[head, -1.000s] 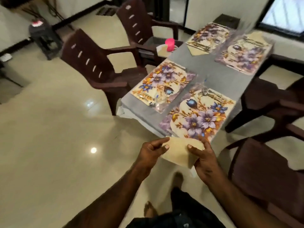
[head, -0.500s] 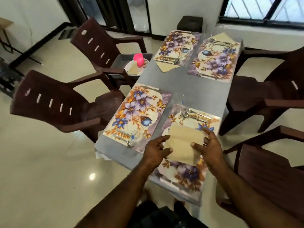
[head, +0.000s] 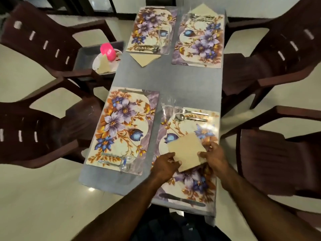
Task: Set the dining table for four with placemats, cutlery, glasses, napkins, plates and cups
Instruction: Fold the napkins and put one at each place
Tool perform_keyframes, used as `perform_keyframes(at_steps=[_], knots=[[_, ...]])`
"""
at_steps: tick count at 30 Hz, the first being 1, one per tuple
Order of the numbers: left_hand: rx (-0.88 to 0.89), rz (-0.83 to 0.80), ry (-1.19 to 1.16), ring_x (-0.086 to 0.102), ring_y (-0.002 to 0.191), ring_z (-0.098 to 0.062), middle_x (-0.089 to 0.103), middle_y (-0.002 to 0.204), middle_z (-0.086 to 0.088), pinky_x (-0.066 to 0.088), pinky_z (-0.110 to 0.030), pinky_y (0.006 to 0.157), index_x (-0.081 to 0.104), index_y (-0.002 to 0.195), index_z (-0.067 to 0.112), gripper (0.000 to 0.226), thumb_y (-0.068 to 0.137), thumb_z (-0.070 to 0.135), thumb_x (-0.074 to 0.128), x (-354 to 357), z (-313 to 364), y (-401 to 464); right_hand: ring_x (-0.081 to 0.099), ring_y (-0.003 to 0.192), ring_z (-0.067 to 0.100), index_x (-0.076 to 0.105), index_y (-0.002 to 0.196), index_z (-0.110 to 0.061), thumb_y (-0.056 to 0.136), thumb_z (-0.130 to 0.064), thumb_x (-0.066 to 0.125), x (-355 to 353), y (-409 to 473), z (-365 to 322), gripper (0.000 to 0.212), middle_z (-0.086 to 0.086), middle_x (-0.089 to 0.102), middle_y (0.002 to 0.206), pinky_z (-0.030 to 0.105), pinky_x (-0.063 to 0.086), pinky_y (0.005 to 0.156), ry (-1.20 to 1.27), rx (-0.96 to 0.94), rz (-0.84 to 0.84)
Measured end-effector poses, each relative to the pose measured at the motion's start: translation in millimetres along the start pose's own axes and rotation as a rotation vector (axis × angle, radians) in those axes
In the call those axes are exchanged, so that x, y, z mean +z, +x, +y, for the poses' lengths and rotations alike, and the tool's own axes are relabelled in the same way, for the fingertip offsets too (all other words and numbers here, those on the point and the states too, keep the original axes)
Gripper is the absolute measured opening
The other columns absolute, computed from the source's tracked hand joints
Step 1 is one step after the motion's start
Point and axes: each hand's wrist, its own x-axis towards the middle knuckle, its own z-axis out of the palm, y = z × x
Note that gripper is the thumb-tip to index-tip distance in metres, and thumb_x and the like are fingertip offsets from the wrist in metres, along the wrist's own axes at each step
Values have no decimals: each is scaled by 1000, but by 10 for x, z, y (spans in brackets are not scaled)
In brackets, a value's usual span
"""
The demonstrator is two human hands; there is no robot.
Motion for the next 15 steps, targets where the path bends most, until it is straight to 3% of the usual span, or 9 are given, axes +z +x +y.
perform_keyframes(at_steps=[3, 5, 7, 9, 12, 15], knots=[[104, -112, 267, 69, 114, -20, 72, 129, -3, 51, -25, 97, 61, 145, 18, 57, 95, 42, 74, -117, -44, -59, 66, 86, 8, 67, 111, -18, 80, 11, 80, -51, 96, -220, 45, -5, 70, 98, 20, 55, 72, -192, -125, -93], [155, -135, 392, 72, 106, -17, 75, 124, 0, 55, -31, 98, 57, 148, 28, 58, 95, 48, 69, -174, -82, -83, 68, 88, 15, 68, 109, -32, 77, 5, 82, -90, 214, -299, 50, -8, 72, 97, 29, 56, 78, -368, -195, -127], [257, -39, 549, 69, 113, -18, 72, 130, 3, 54, -31, 99, 58, 147, 32, 52, 97, 46, 63, -204, -100, -69, 69, 97, 18, 72, 114, -35, 77, -2, 79, -118, 306, -339, 50, -4, 75, 110, 33, 56, 88, -547, -273, -139], [341, 28, 634, 64, 118, -20, 68, 133, 4, 52, -33, 99, 59, 144, 32, 47, 98, 42, 59, -201, -92, -21, 67, 104, 19, 71, 128, -25, 82, -4, 75, -134, 334, -429, 51, 0, 72, 121, 25, 49, 83, -685, -326, -166], [349, 14, 690, 61, 119, -25, 63, 133, -1, 54, -38, 97, 57, 147, 30, 49, 99, 41, 58, -162, -47, 72, 63, 100, 16, 64, 135, -25, 83, -13, 83, -131, 340, -540, 57, 0, 69, 119, 21, 44, 70, -697, -294, -182], [326, 23, 713, 63, 116, -28, 61, 132, -5, 54, -38, 94, 56, 150, 27, 52, 100, 38, 59, -120, -44, 150, 67, 104, 25, 57, 137, -25, 79, -14, 85, -104, 317, -533, 66, 4, 71, 121, 25, 46, 73, -714, -215, -133]])
